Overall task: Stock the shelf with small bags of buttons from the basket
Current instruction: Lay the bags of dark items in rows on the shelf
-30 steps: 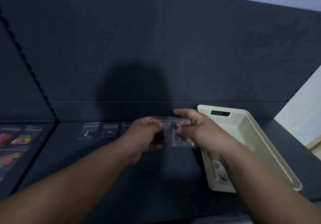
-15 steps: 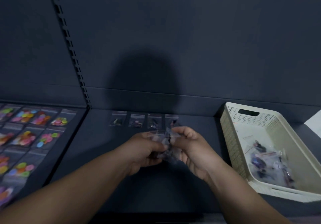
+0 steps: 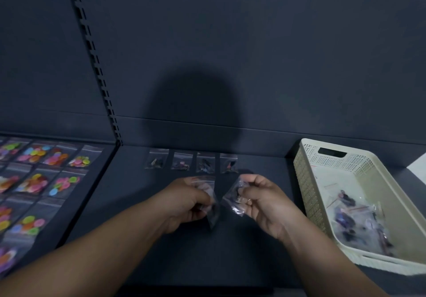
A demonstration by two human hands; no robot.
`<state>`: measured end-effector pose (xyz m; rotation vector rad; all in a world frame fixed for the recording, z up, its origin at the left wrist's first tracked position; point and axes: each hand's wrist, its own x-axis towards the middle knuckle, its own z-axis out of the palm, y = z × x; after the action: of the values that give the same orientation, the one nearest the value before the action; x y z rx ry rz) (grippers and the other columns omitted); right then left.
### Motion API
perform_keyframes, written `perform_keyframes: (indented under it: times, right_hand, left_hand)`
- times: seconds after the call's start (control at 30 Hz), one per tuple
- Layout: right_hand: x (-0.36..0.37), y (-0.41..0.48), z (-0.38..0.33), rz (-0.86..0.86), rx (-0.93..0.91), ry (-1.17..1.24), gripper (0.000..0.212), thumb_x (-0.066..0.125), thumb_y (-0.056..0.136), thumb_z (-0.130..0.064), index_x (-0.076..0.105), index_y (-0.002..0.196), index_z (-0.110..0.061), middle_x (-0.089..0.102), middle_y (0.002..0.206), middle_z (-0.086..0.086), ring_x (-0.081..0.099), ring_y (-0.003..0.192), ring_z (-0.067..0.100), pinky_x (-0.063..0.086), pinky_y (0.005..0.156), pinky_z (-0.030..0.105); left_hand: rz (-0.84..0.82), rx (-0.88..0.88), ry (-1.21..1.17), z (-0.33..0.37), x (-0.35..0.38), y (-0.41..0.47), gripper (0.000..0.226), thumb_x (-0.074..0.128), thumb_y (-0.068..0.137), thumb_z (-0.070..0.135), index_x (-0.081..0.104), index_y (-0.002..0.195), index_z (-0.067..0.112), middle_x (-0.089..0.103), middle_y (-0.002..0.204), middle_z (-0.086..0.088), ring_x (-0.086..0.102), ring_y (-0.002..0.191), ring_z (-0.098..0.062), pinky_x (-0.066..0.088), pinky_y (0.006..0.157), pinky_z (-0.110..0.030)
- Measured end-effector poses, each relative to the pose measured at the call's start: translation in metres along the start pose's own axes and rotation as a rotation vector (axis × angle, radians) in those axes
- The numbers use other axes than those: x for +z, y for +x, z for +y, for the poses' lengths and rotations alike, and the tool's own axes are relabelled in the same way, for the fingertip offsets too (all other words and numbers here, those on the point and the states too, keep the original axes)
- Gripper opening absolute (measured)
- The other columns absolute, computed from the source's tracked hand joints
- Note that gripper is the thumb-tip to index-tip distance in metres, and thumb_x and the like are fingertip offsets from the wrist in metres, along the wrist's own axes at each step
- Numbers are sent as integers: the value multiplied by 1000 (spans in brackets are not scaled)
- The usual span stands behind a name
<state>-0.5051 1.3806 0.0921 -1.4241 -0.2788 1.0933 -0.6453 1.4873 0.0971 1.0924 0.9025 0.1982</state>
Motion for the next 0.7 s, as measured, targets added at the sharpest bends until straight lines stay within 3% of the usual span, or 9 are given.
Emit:
perform_keyframes:
  times: [0.17,0.23,0.33,0.4,0.47,0.53,0.57,0.63,0.7]
  right_hand:
    - [-23,13,-5,242,-489,-475,34,59,80,11,60,64,-19,63,69,2,55,62,10,44,58,18]
    - [-32,16,-1,225,-550,-691,43,57,77,13,60,62,-27,65,73,-5,58,66,7,45,64,16]
    - [-44,16,15,261,-572,-861,43,59,76,10,58,64,-31,63,78,-8,61,78,16,44,71,16]
    - [-48,13,23,346,-697,-1017,34,61,75,7,65,77,-27,63,90,-9,60,91,20,37,79,10]
    - [-46,9,28,293,-722,-1161,32,58,80,-1,68,106,-19,60,119,-4,54,113,20,25,95,4]
    - [-42,5,35,184,-595,-1337,47,49,92,-22,43,138,-19,30,152,-1,31,136,17,13,108,11]
    - [-42,5,38,155,-523,-1422,54,42,96,-32,27,146,-21,13,158,-2,17,143,16,8,113,19]
    - [-41,7,38,130,-423,-1547,61,31,98,-45,7,150,-23,-4,159,-4,-1,146,13,0,116,29]
    - [-39,11,34,131,-364,-1579,65,26,97,-51,1,150,-25,-8,159,-5,-10,145,13,-5,116,33]
  left_hand:
    - [4,-9,2,2,4,4,33,58,75,-16,59,97,9,59,64,-5,53,42,-10,44,44,-20]
    - [5,-17,-3,1,6,7,35,59,75,-15,59,100,9,60,67,-6,54,43,-10,44,44,-20]
    - [1,-19,1,0,10,9,35,58,76,-15,60,102,8,60,71,-7,53,43,-10,44,43,-19]
    - [4,-15,1,0,13,11,33,58,76,-15,59,98,9,59,70,-7,53,44,-11,44,43,-19]
    - [5,-15,8,1,14,13,30,59,76,-15,59,93,10,60,67,-6,54,46,-12,44,44,-20]
    - [8,-14,15,1,14,15,29,59,76,-15,59,90,10,60,65,-5,54,48,-12,45,44,-20]
    - [6,-13,18,1,15,15,29,60,76,-14,60,91,10,60,67,-6,54,50,-13,45,45,-21]
    - [4,-15,22,2,15,16,29,60,76,-14,61,94,10,61,73,-7,56,56,-14,47,47,-21]
    - [12,-15,20,2,15,18,31,60,77,-13,61,96,10,63,78,-8,57,60,-15,48,49,-23]
